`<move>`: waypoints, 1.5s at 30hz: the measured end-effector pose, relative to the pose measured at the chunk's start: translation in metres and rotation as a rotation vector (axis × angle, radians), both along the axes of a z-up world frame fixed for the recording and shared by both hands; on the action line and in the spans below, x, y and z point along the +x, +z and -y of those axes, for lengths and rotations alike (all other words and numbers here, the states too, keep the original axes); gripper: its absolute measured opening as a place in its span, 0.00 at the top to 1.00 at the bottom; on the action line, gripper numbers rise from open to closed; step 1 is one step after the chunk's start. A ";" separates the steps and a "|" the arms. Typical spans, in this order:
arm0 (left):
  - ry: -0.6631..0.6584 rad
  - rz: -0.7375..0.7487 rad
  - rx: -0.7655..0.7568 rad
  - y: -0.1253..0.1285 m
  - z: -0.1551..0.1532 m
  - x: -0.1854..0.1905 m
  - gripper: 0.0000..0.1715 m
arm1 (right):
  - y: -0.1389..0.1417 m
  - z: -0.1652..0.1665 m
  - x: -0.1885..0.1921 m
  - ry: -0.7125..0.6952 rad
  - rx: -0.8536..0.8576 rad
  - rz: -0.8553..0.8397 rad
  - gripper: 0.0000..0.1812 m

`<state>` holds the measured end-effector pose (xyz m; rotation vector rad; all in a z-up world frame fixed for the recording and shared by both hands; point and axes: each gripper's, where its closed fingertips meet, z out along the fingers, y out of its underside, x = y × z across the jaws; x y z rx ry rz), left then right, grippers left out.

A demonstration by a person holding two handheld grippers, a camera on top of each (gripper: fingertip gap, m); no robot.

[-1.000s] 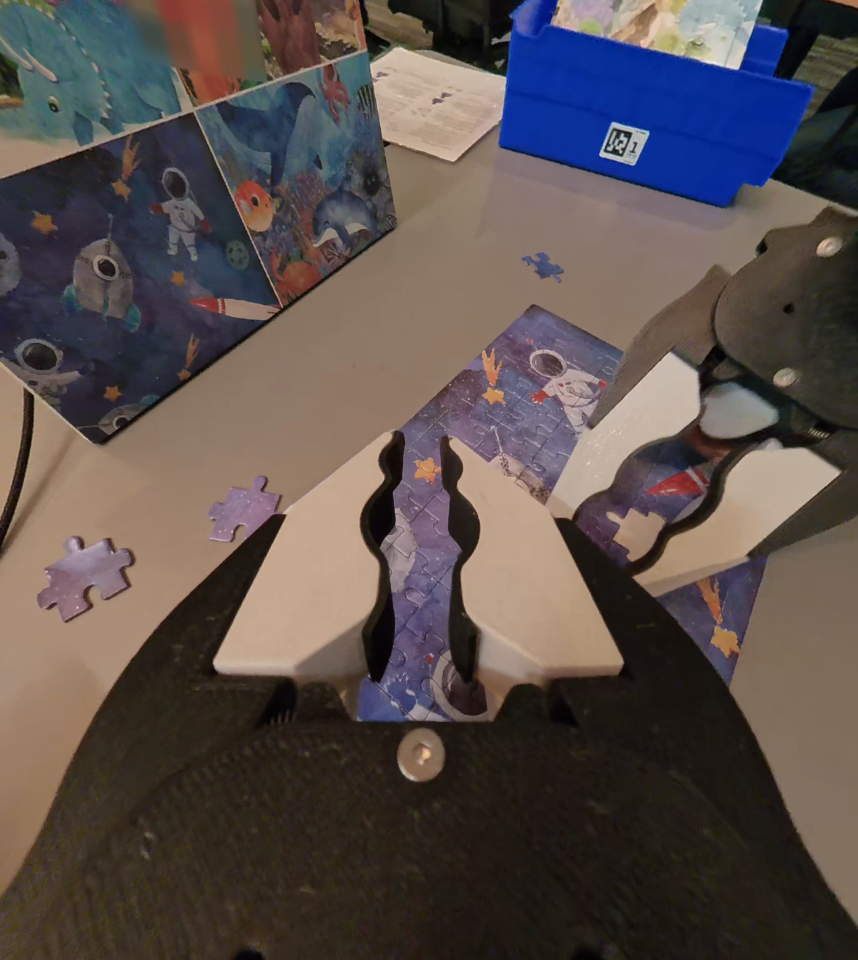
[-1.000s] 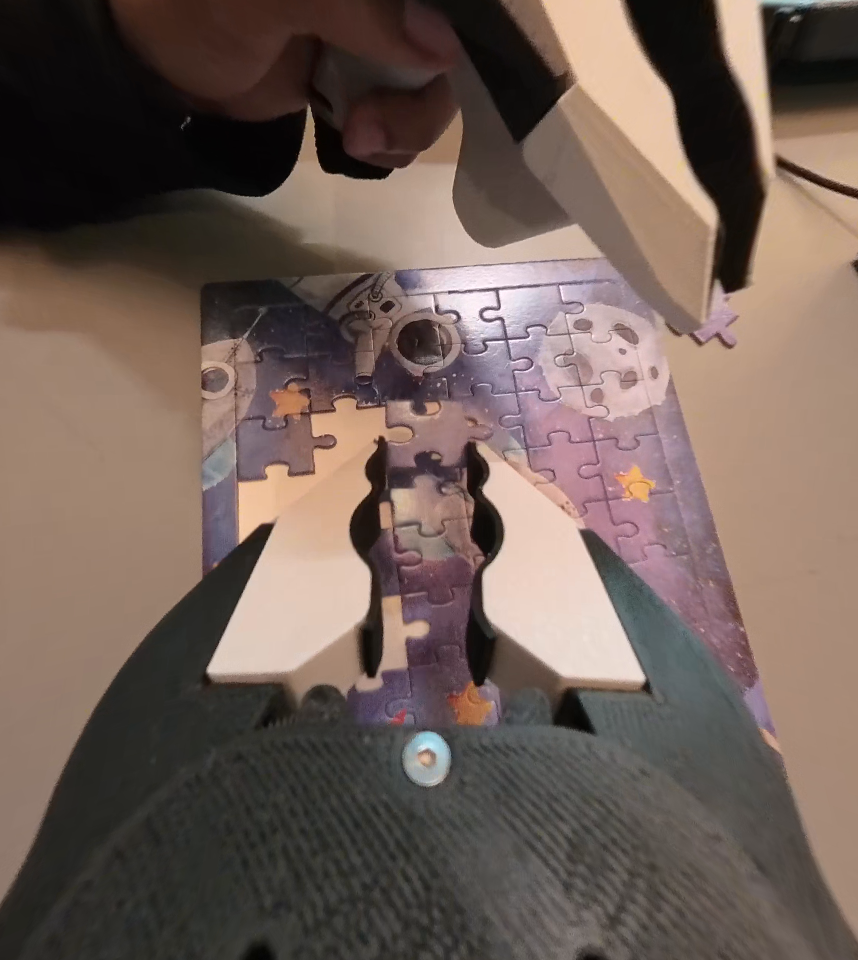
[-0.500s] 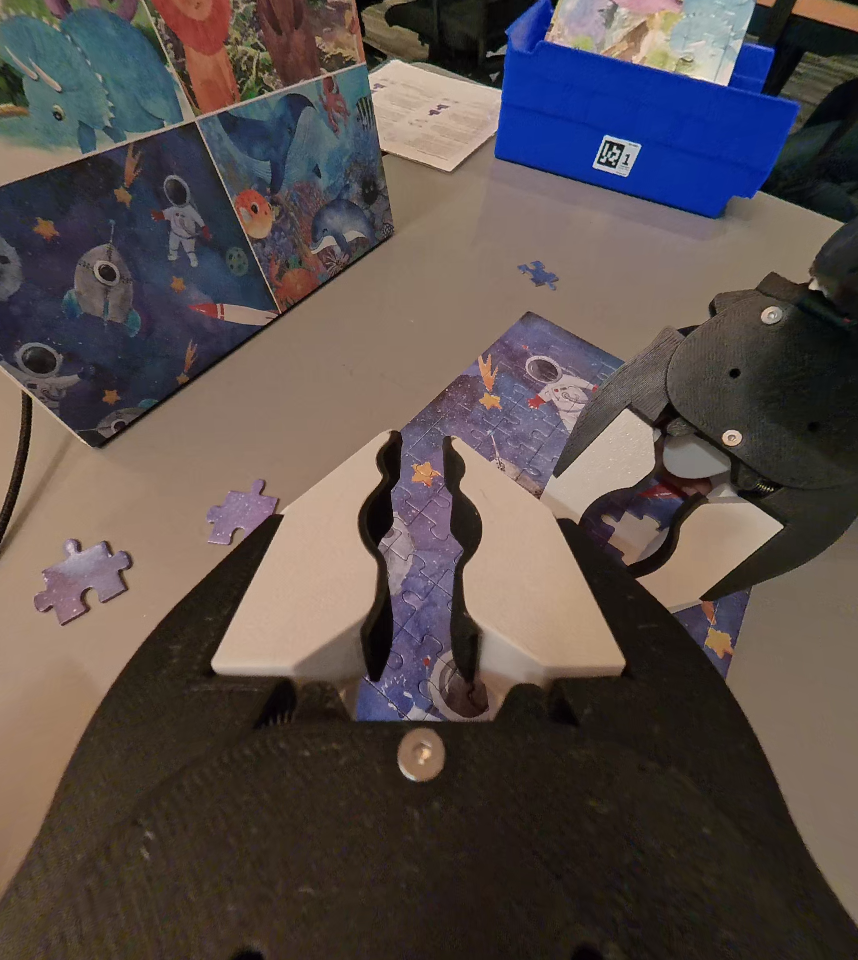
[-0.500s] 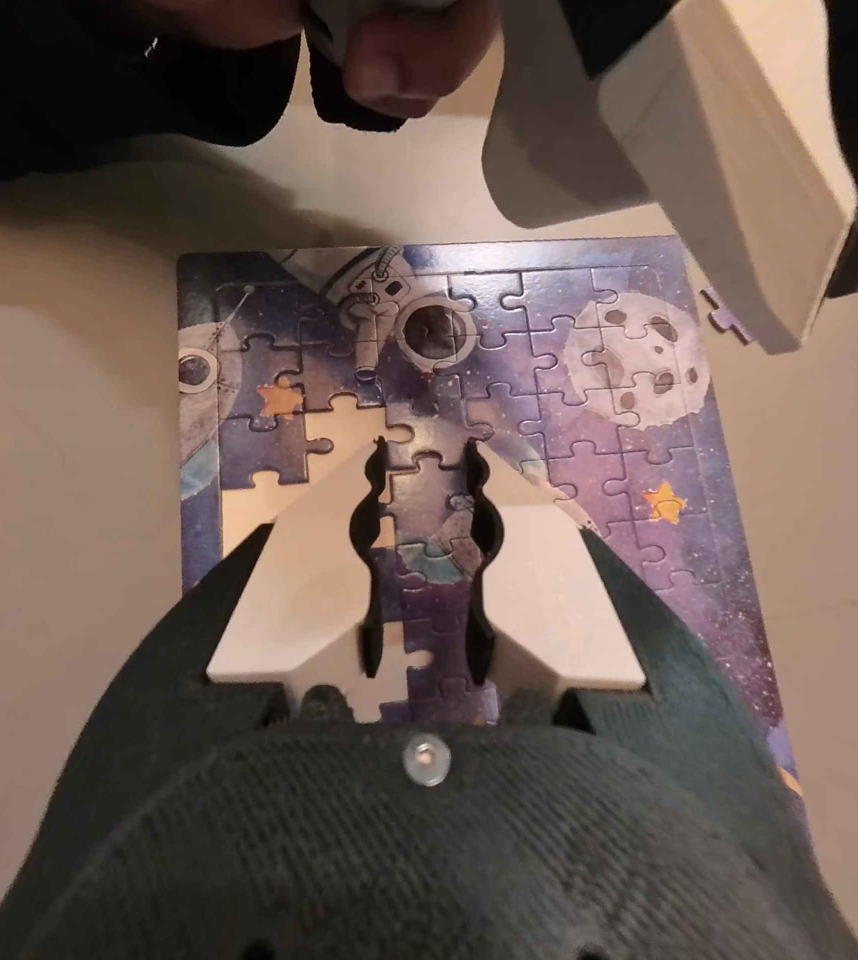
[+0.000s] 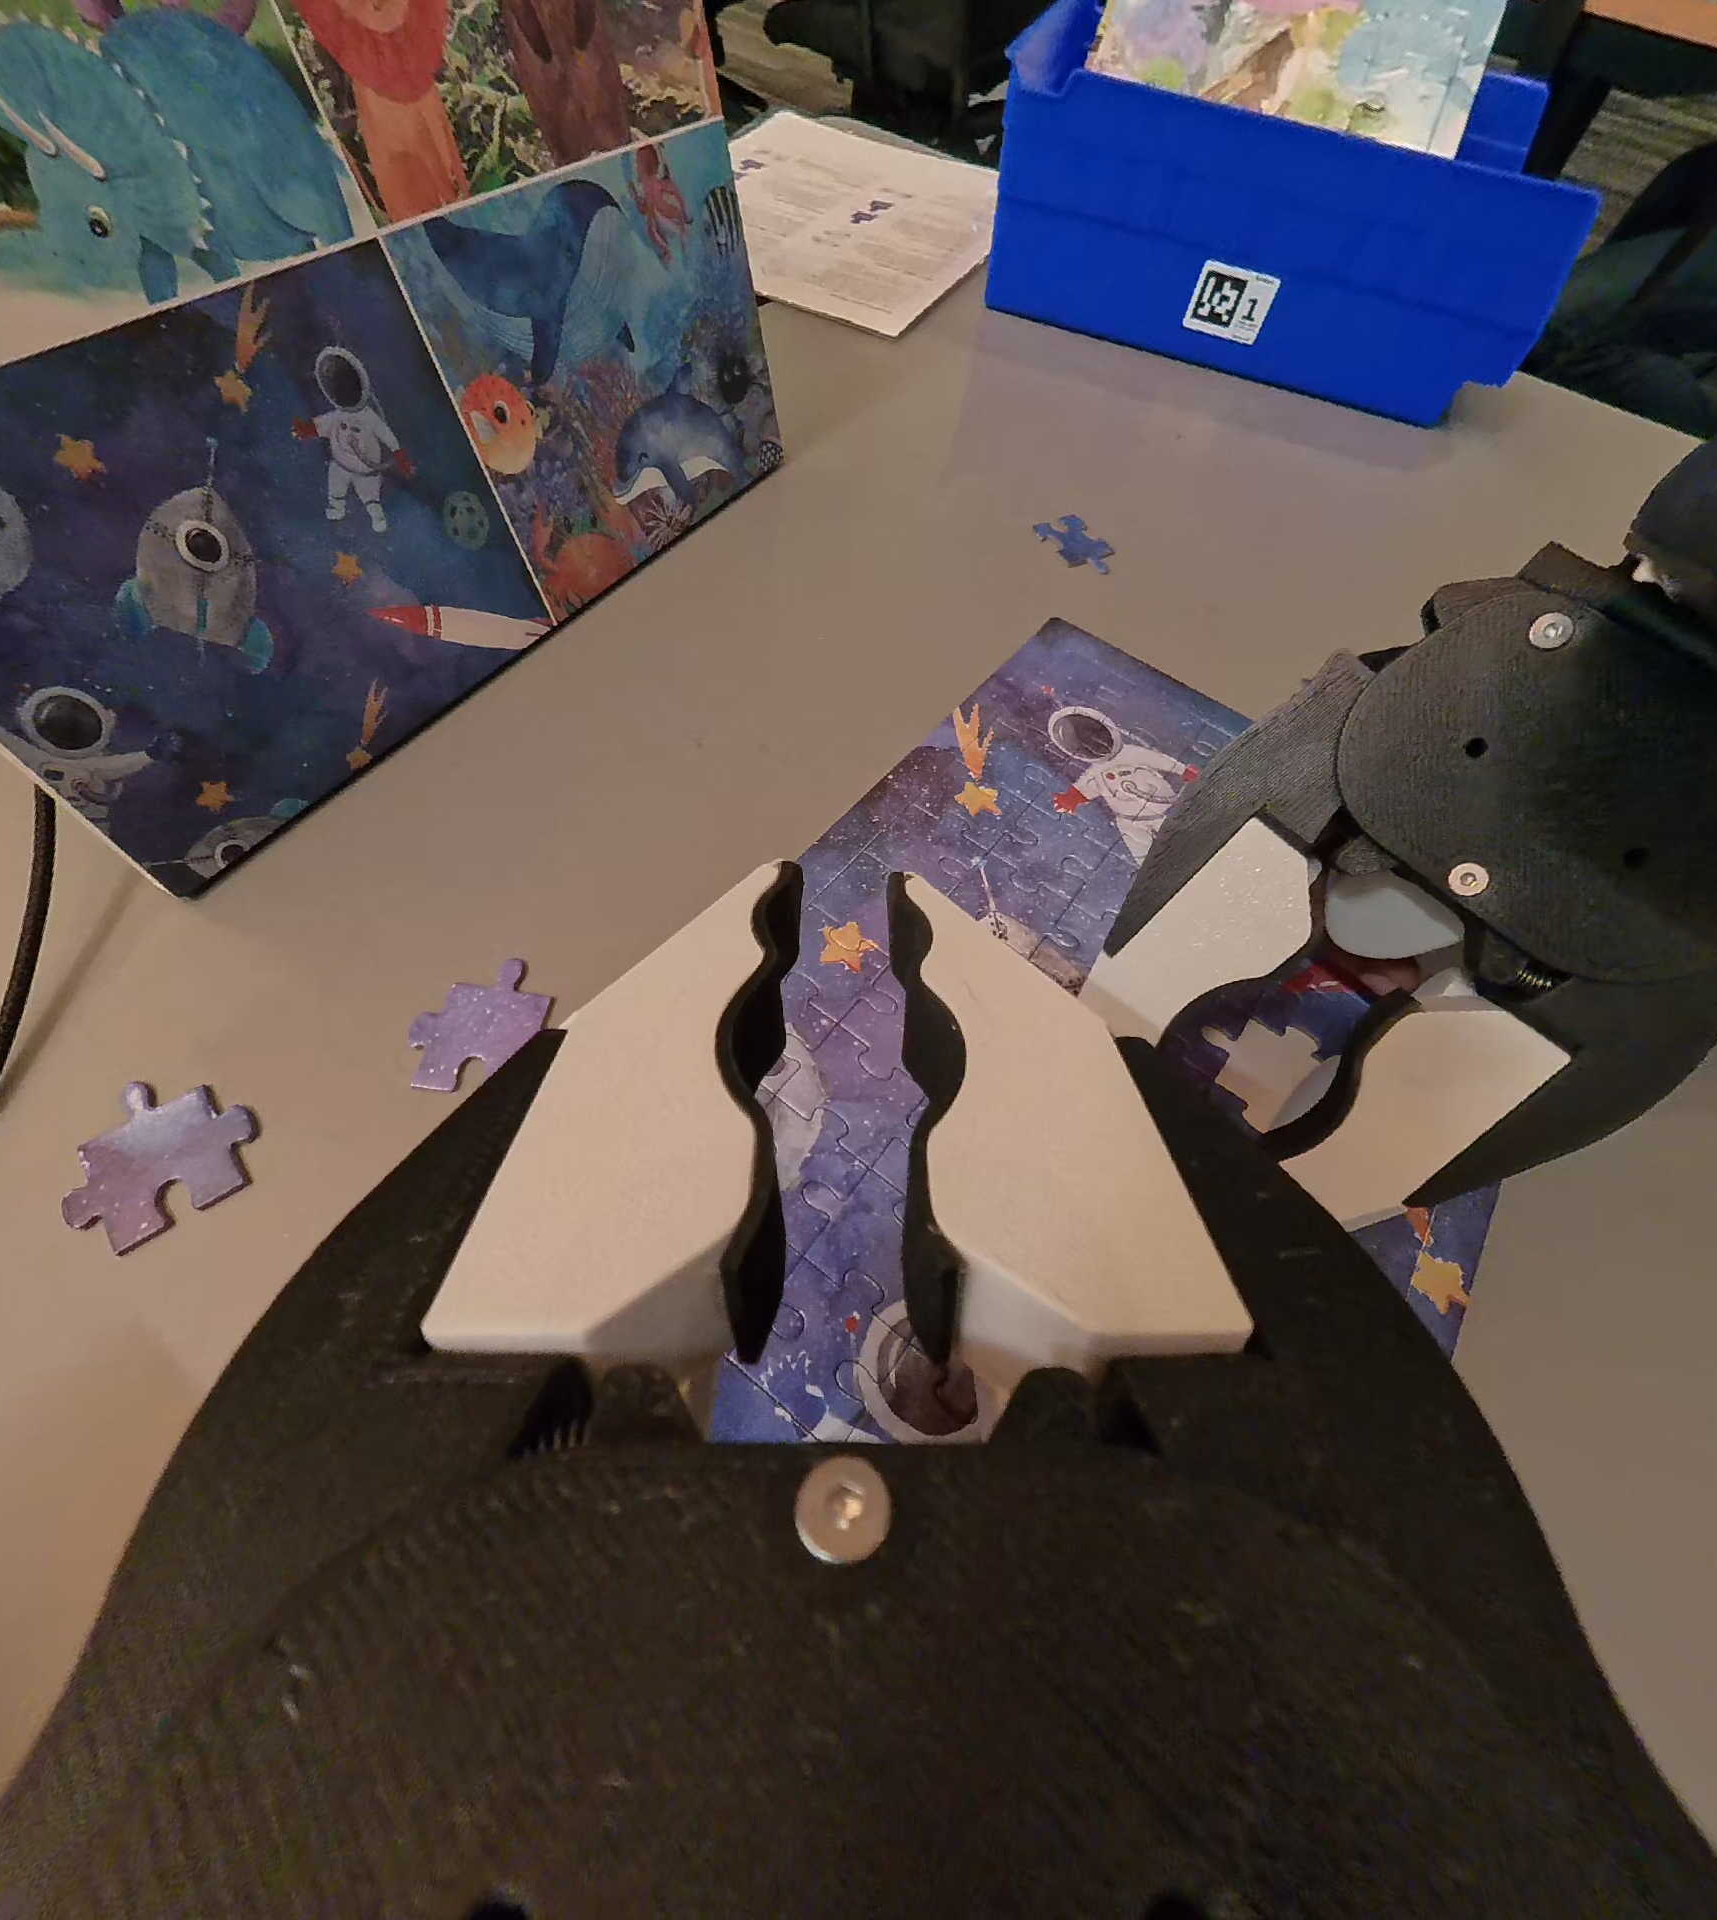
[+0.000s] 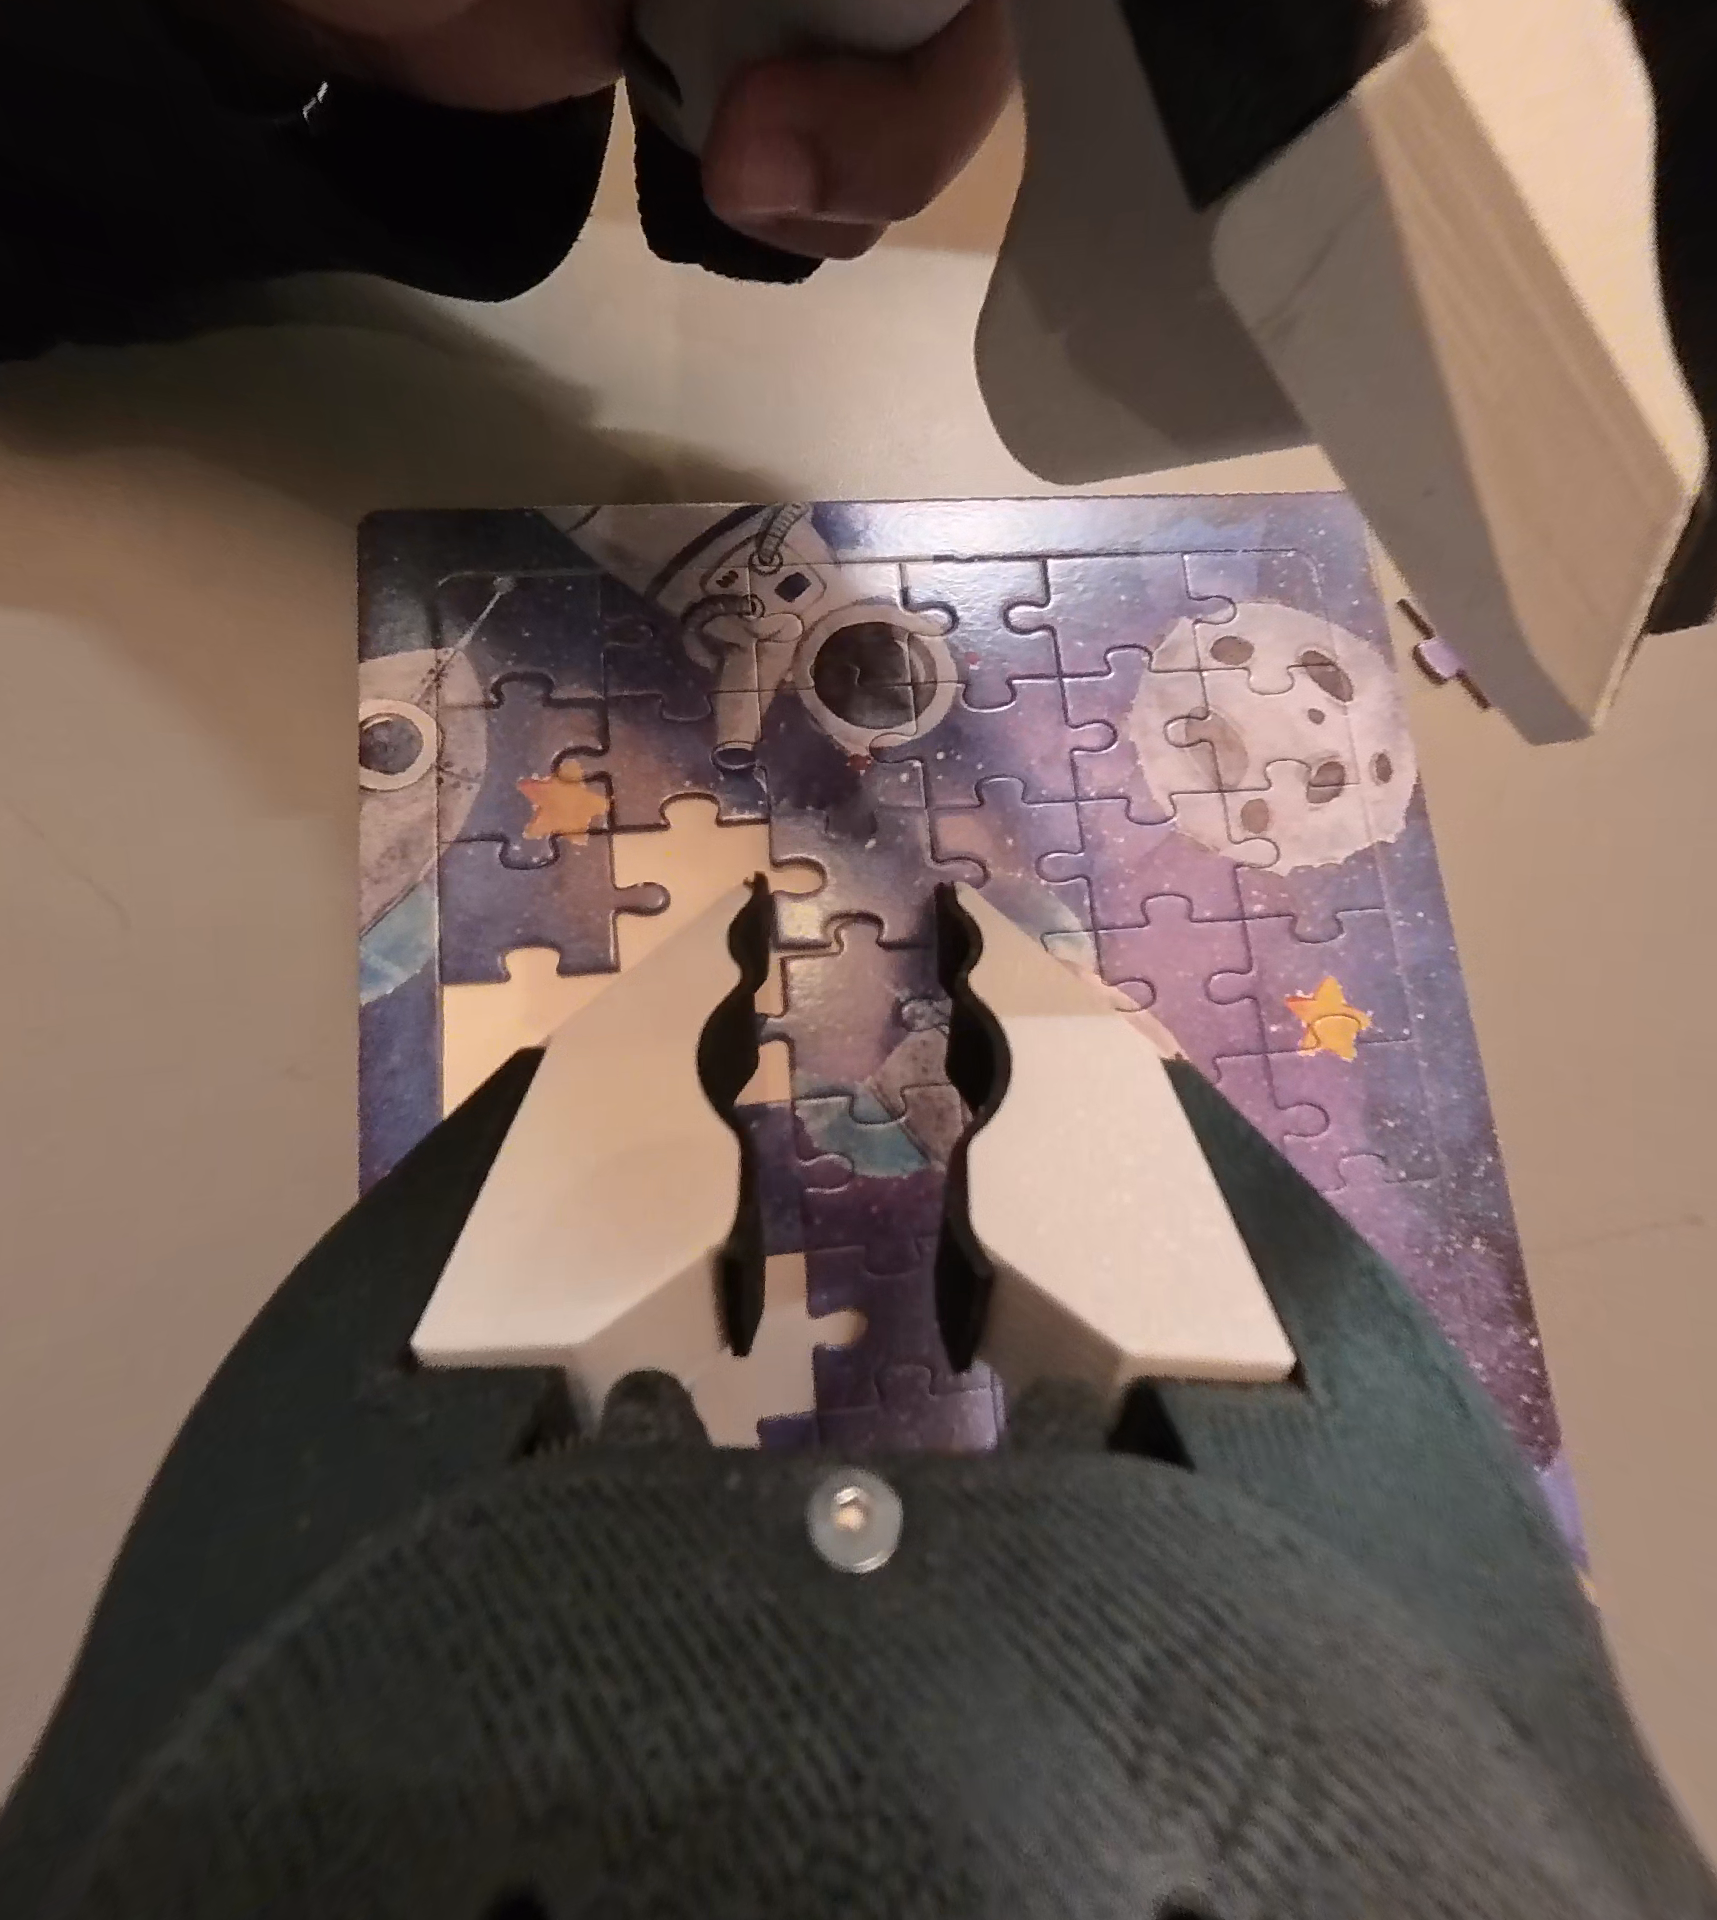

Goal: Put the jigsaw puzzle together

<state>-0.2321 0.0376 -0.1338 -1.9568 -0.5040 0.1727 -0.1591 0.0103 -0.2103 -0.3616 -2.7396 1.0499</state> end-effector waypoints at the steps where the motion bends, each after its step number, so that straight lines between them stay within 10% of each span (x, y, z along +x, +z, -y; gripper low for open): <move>1: -0.001 0.000 0.000 0.000 0.000 0.000 0.92 | 0.000 0.000 0.000 -0.001 -0.002 0.000 0.83; 45: -0.018 -0.003 -0.004 -0.001 -0.002 0.003 0.92 | 0.002 0.009 -0.001 -0.021 -0.051 0.018 0.87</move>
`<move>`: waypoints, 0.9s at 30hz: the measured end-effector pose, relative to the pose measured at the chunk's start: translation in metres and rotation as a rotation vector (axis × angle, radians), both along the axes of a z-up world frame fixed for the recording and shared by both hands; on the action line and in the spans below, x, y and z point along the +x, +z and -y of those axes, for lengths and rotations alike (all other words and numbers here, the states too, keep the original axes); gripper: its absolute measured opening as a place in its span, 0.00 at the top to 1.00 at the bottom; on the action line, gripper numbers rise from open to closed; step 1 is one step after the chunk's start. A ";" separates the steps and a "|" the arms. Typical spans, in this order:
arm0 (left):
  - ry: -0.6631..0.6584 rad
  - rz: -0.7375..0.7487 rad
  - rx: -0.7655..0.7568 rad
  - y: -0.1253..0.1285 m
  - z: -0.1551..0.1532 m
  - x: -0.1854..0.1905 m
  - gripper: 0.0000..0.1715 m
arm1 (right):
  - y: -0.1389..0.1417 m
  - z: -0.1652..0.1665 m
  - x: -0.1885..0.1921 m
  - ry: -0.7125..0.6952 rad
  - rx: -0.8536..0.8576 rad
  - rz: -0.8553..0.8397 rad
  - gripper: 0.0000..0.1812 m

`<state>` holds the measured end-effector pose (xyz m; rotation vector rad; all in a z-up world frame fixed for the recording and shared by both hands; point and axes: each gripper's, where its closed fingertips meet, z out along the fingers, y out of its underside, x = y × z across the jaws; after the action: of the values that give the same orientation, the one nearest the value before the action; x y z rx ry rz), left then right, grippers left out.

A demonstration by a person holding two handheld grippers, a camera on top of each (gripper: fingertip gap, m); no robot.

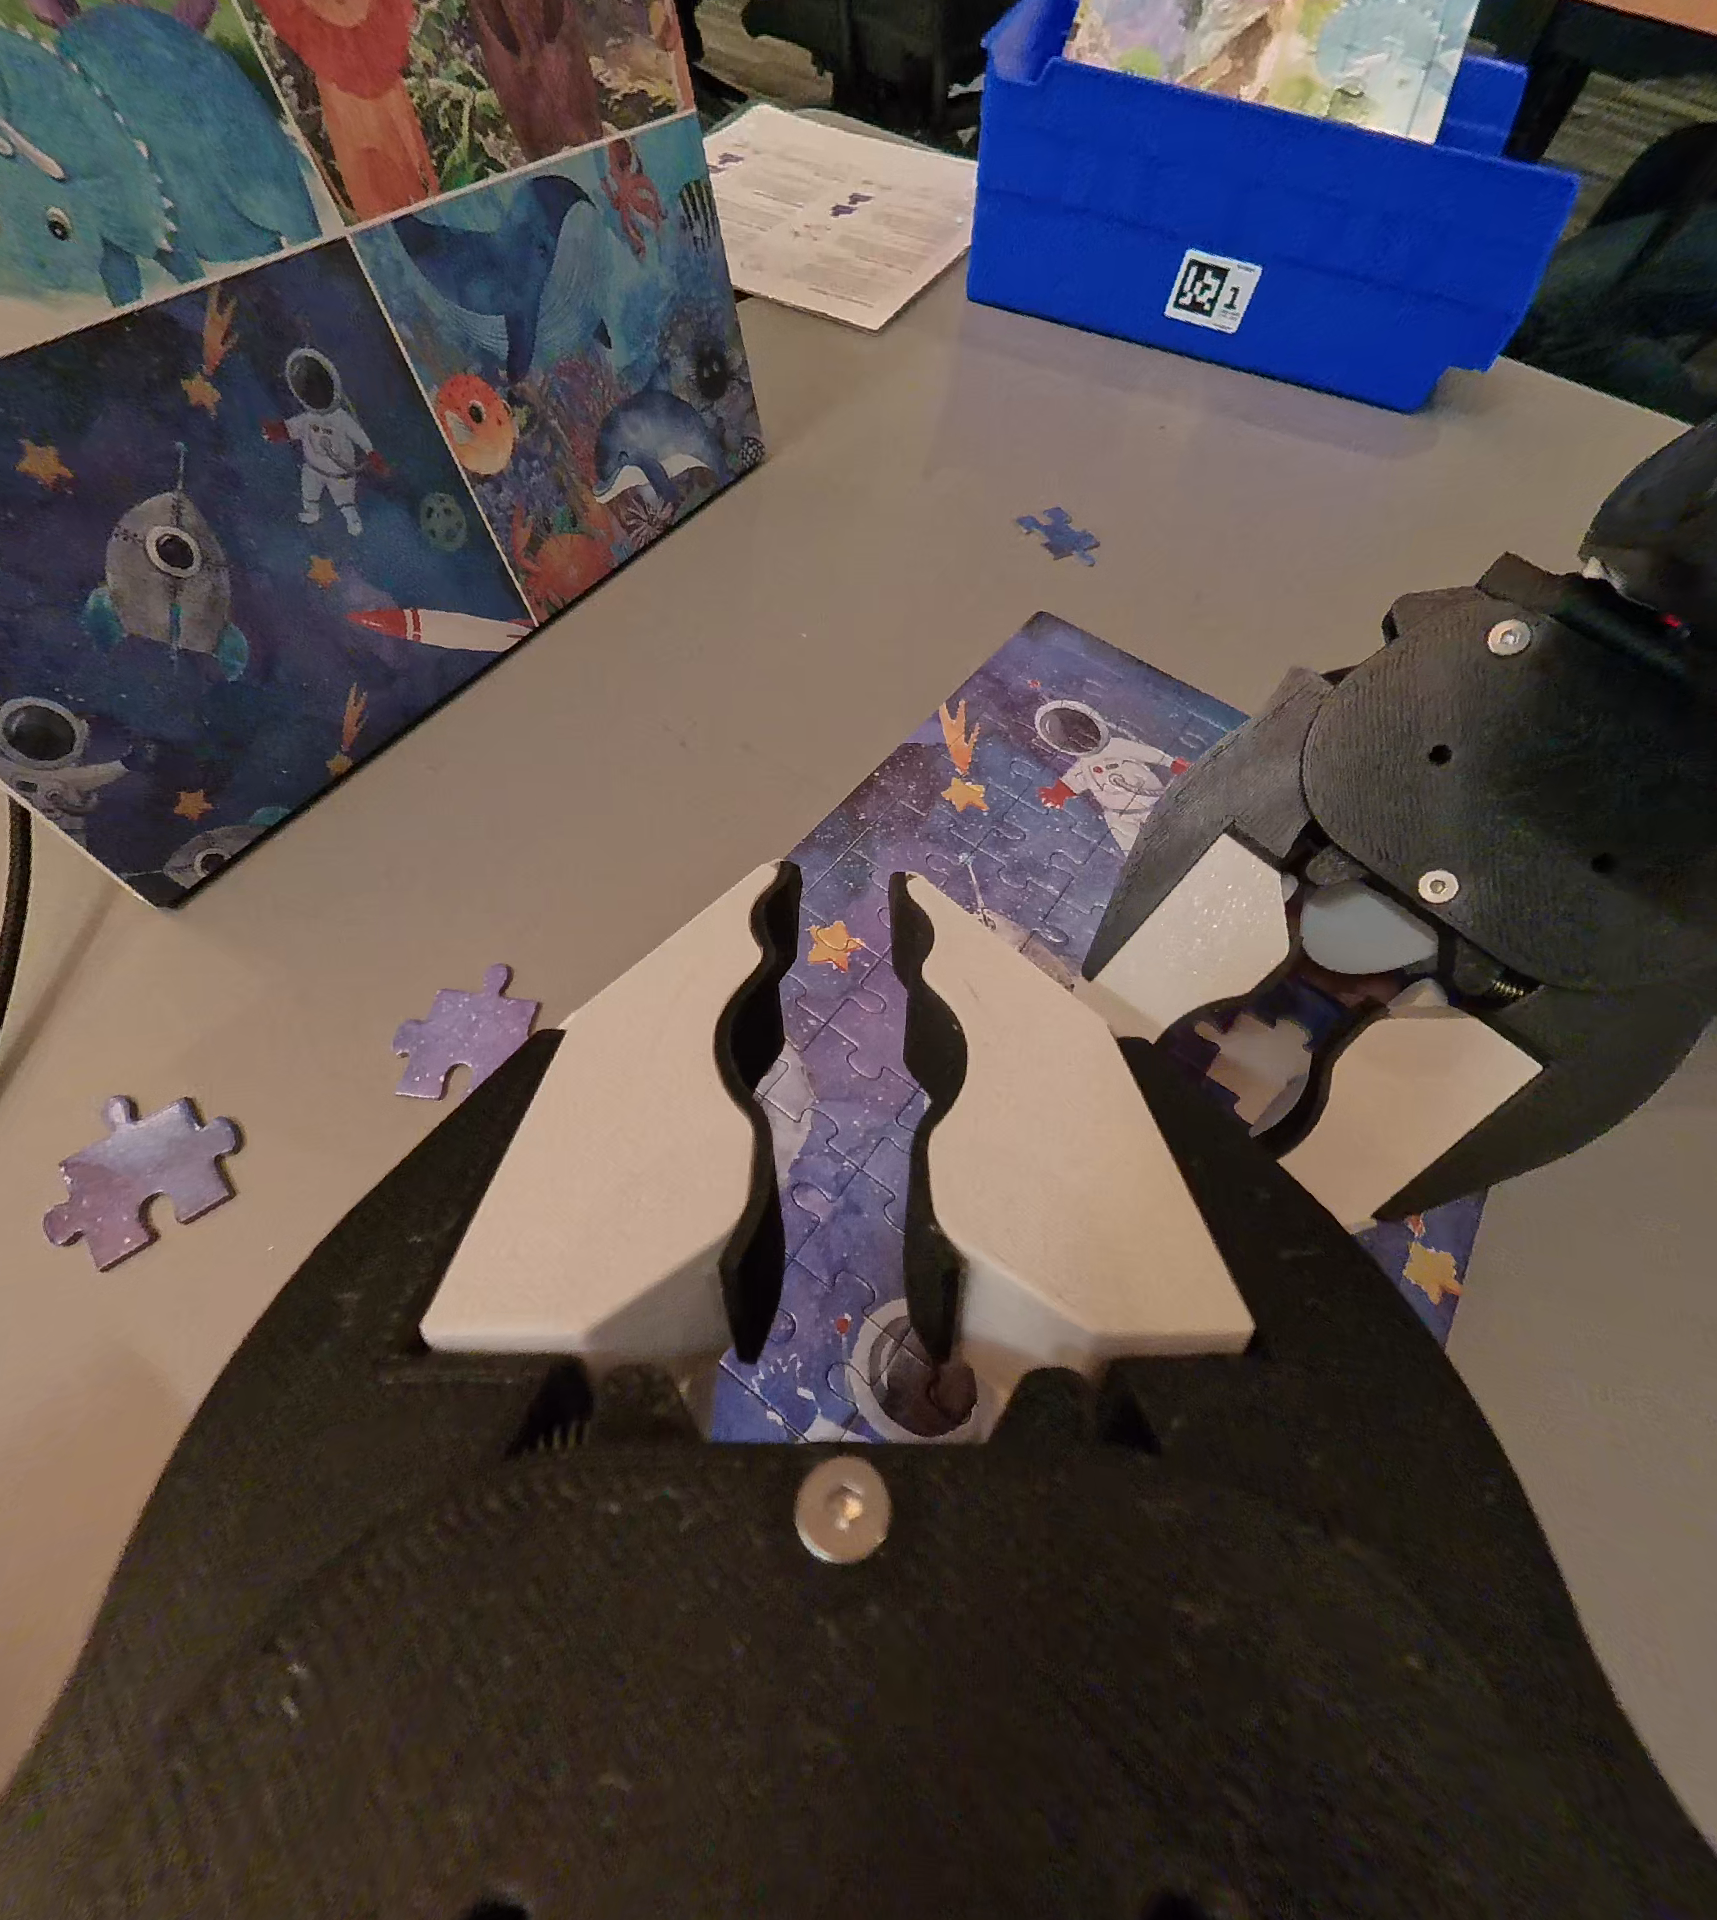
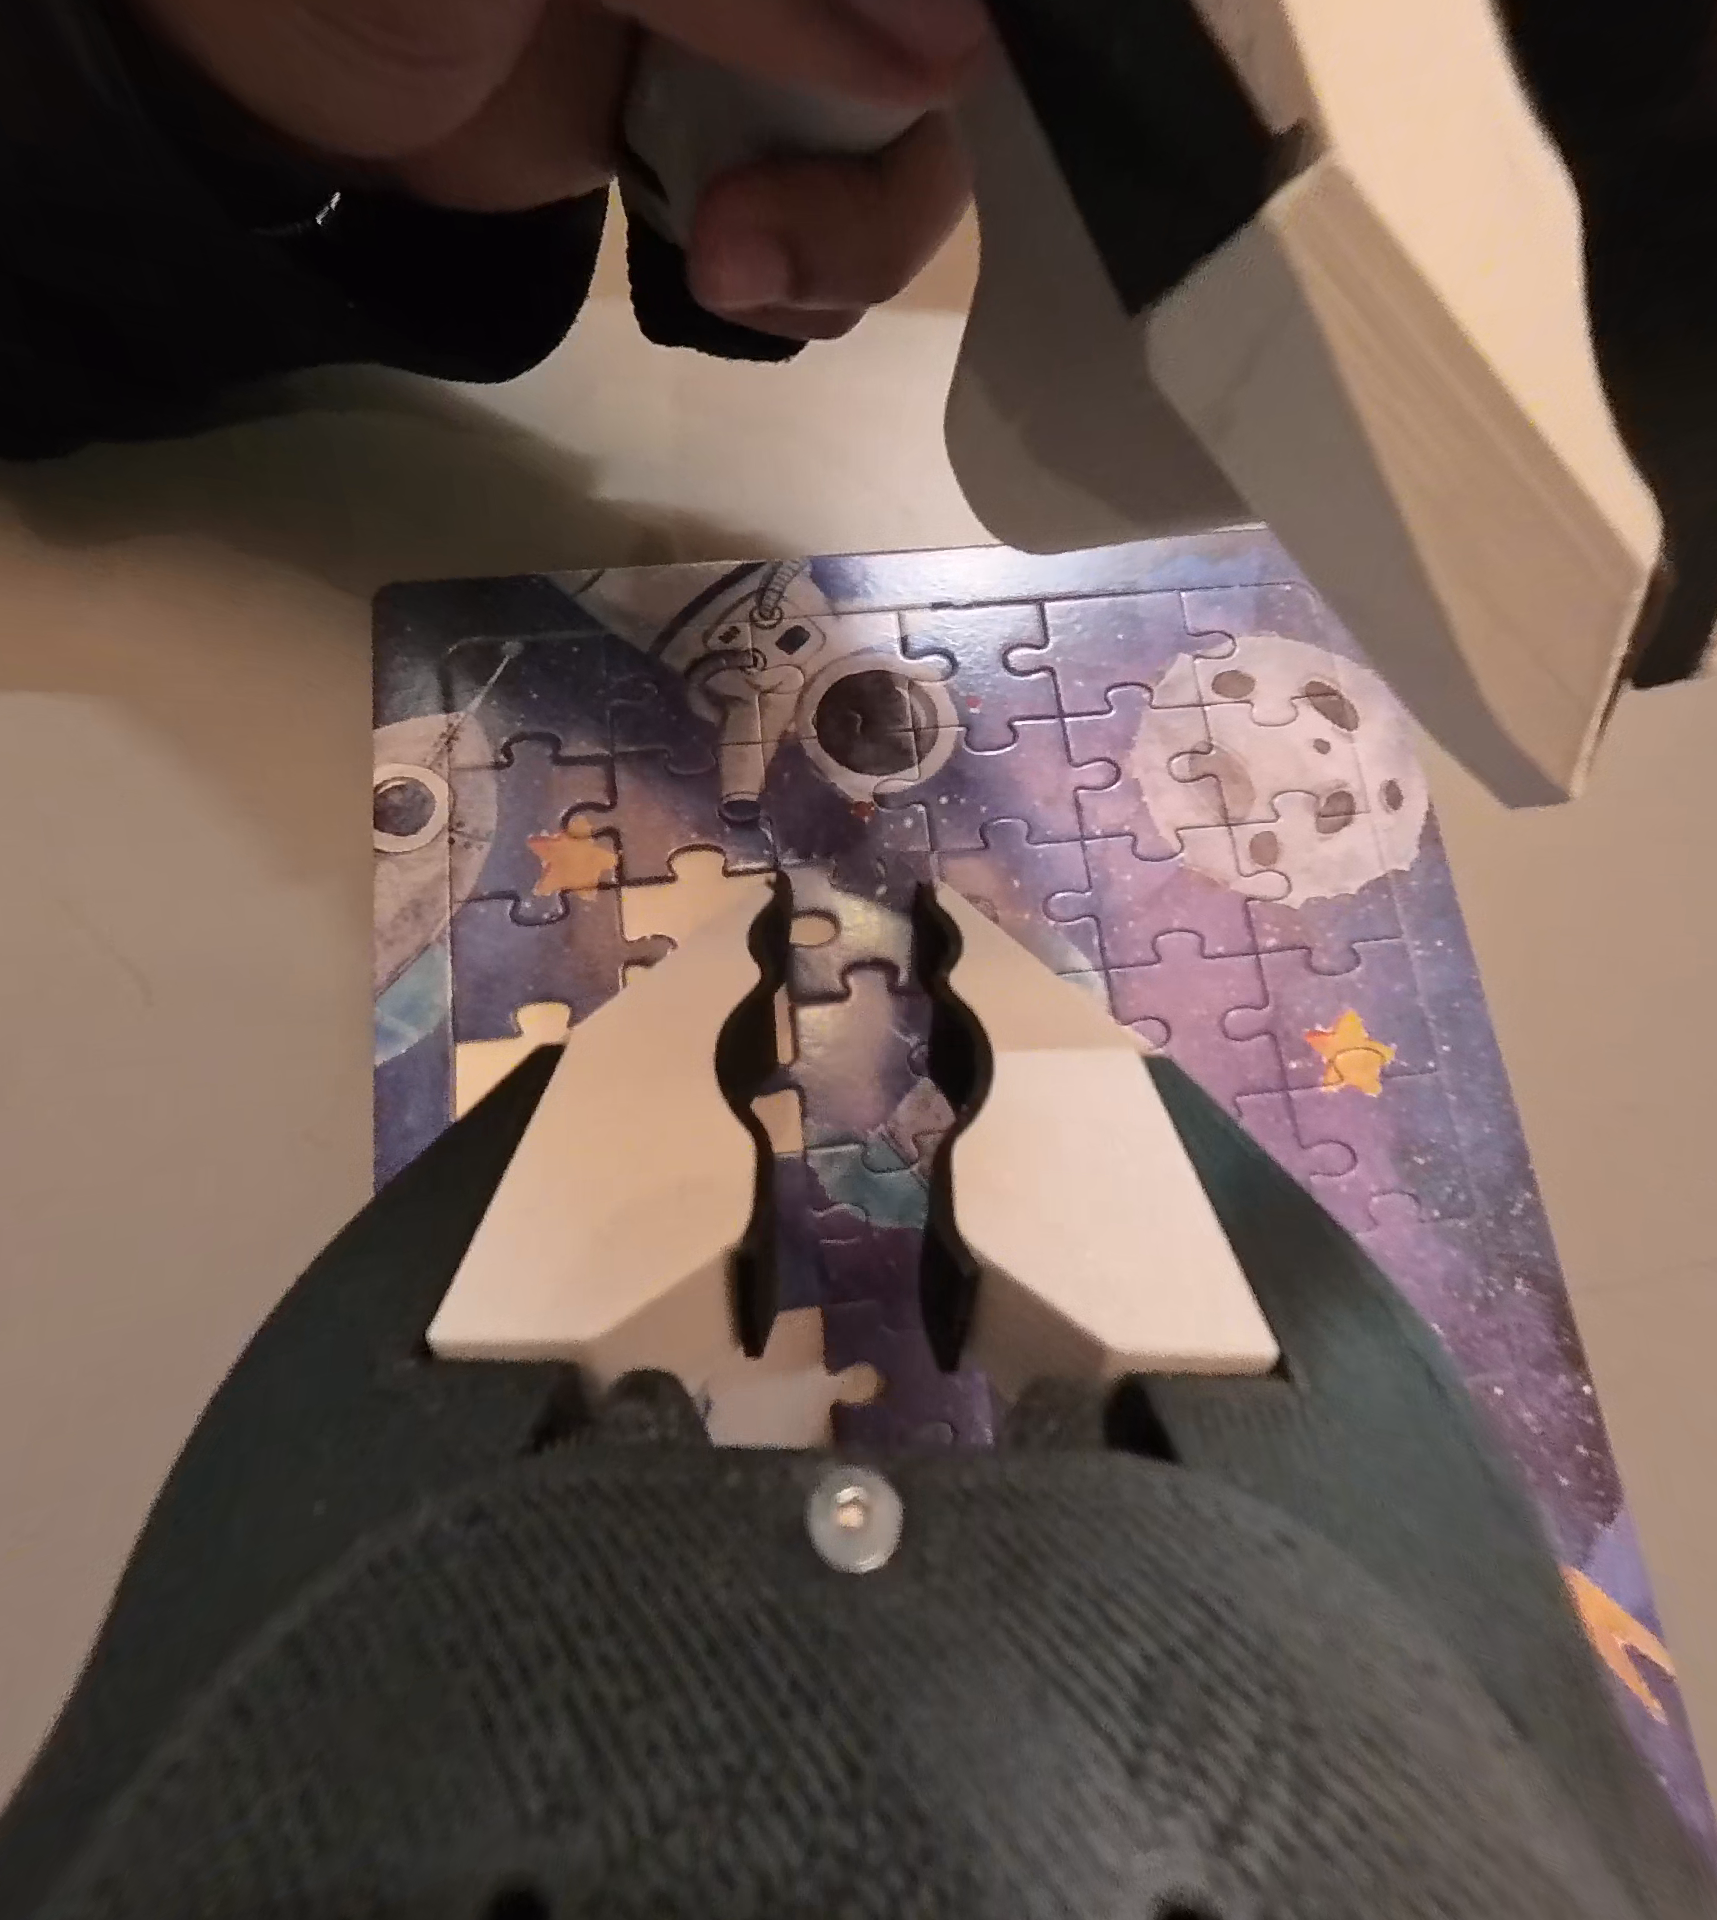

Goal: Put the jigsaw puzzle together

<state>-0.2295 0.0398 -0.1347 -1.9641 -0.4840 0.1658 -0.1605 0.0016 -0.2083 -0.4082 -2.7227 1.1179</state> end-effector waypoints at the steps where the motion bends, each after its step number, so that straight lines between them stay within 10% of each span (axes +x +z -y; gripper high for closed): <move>1: 0.000 0.000 0.000 0.000 0.000 0.000 0.92 | 0.000 0.000 0.000 -0.001 0.001 0.000 0.87; 27: 0.002 0.000 0.000 0.000 0.001 0.000 0.91 | 0.008 0.000 -0.003 -0.025 -0.065 0.027 0.94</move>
<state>-0.2294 0.0389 -0.1343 -1.9635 -0.4861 0.1671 -0.1631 0.0017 -0.2000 -0.4683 -2.7030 1.2050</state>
